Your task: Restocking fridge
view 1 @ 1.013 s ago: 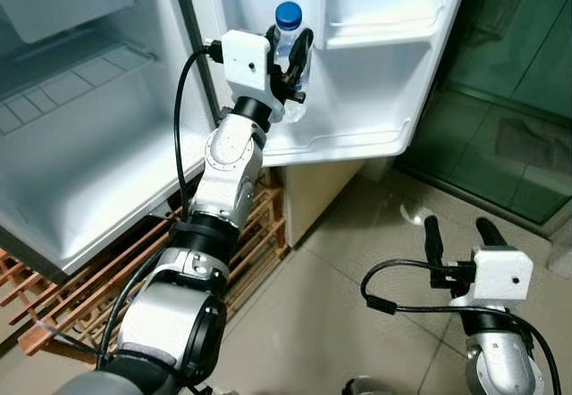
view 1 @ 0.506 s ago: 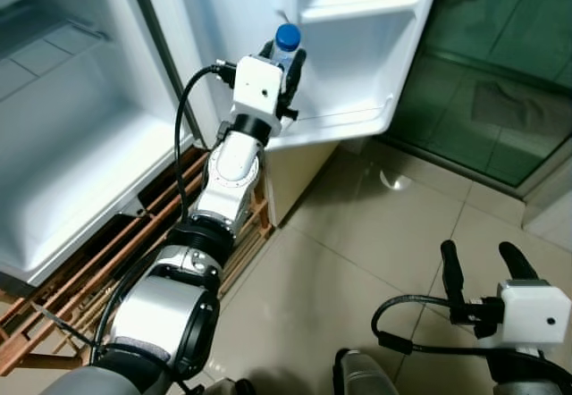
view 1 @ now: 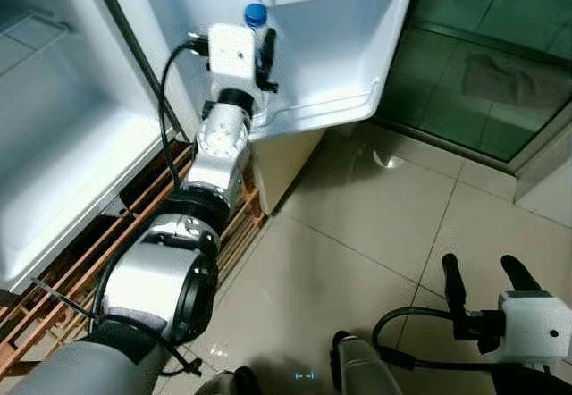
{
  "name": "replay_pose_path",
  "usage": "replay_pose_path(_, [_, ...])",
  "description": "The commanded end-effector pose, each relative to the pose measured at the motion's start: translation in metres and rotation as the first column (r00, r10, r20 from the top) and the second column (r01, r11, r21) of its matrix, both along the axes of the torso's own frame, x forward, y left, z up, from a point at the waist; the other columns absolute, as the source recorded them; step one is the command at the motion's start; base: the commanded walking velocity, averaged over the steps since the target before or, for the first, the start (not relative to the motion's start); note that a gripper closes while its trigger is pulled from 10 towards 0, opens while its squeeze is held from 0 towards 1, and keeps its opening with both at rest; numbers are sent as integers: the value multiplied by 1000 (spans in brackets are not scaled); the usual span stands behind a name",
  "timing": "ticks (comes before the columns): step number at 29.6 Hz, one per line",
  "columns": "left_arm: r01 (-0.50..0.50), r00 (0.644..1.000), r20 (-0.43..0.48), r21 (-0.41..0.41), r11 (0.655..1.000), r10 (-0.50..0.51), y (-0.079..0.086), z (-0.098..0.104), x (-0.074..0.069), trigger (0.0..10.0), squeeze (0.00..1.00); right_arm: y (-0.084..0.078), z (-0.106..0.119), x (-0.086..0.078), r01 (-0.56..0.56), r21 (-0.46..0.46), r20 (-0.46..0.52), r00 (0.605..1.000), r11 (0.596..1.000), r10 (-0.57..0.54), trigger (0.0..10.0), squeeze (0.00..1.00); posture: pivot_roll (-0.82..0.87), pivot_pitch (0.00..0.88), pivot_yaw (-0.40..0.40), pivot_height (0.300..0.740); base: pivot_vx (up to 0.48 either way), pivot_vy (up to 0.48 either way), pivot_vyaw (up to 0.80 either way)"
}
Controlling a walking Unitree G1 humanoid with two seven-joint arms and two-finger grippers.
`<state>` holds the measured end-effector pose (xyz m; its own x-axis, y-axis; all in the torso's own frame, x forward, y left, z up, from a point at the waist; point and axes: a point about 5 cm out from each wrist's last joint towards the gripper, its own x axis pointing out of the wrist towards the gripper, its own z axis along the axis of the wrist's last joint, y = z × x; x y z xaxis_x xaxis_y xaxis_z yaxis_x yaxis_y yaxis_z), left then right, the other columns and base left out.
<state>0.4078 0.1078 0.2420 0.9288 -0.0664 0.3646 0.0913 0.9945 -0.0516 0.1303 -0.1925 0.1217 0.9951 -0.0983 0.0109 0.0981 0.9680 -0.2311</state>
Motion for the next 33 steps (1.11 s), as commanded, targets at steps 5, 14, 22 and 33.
replay_pose_path(5, [-128,969,-225,-114,985,100,27,-31,5,10000,1000,0,1,3,-2,2,-2,1000,1000,2,10000,0,-406,223,94,740,0,0,0])
replay_pose_path(14, [-169,964,-226,-123,978,139,39,-24,7,10000,1000,-1,-1,11,-1,4,5,1000,1000,1,10000,0,-383,193,100,740,0,0,0])
replay_pose_path(22, [-172,966,-206,-68,983,155,51,-19,6,10000,1000,1,-4,24,-22,13,22,1000,1000,22,10000,0,-338,147,89,740,0,0,0])
replay_pose_path(33, [11,1000,-18,-10,1000,-11,36,9,-8,10000,1000,7,-9,58,-74,35,81,994,997,71,10000,0,-243,29,81,740,0,0,0])
